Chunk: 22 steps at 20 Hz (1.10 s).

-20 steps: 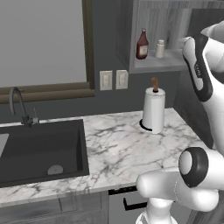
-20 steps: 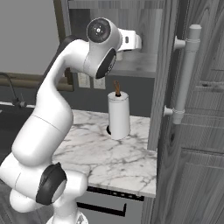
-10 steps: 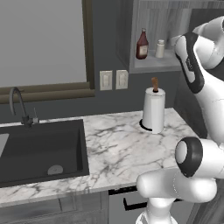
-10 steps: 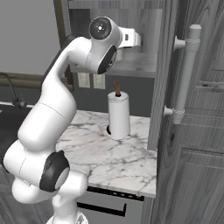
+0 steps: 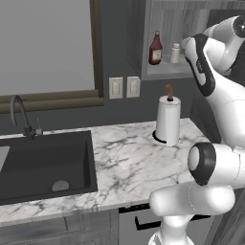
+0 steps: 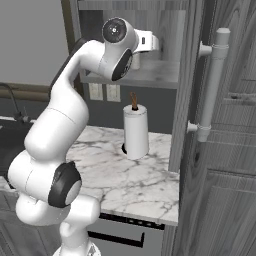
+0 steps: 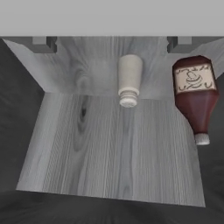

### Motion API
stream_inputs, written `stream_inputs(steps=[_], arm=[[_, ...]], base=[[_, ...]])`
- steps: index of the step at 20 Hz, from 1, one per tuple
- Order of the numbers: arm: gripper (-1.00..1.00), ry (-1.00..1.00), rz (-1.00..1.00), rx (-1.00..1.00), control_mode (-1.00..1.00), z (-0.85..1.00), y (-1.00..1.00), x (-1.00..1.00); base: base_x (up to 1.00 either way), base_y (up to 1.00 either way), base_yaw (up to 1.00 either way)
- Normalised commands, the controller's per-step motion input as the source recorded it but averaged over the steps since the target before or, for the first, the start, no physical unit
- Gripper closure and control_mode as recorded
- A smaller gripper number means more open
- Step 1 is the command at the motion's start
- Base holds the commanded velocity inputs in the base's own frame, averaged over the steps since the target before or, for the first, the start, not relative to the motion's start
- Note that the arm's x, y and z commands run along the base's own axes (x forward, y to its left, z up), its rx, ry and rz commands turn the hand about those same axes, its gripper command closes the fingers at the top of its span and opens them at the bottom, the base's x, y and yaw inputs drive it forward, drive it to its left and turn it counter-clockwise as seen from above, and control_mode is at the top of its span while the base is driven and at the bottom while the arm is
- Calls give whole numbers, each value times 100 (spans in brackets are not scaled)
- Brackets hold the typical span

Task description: Collect the turmeric, ketchup, and shaker from the cabinet and place them next to the stove.

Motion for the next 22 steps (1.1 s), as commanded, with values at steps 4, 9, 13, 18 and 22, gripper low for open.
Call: stream_inputs(steps=[4,9,13,18,22], arm=[[-100,0,0,0,-100,-3,6,21],[-100,0,0,0,-100,-6,7,18],[-100,0,0,0,-100,-8,11,19],[-100,0,0,0,-100,-11,9,18],[-100,0,0,0,-100,-10,7,20]], base=[[0,0,0],[0,0,0],[0,0,0],[0,0,0],[0,0,0]])
